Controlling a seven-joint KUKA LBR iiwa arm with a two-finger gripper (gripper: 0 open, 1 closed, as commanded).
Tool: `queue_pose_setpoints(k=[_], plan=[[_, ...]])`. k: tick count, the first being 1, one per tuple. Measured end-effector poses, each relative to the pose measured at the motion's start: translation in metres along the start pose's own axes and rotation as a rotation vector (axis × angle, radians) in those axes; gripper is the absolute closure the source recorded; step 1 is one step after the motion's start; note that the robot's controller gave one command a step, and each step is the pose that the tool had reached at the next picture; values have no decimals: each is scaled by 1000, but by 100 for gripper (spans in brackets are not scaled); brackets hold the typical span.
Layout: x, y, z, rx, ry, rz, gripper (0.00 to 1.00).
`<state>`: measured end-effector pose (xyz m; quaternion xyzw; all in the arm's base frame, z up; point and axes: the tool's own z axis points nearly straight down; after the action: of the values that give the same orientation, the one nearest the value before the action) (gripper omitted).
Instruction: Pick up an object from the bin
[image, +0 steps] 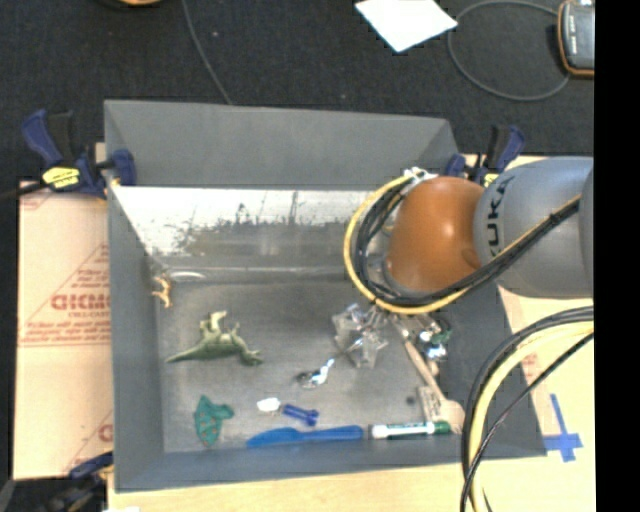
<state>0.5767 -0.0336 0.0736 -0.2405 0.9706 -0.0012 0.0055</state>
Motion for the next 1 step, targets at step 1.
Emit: queue_pose_setpoints(k=[1], plan=[[3,2,-22,-6,11,1,100]])
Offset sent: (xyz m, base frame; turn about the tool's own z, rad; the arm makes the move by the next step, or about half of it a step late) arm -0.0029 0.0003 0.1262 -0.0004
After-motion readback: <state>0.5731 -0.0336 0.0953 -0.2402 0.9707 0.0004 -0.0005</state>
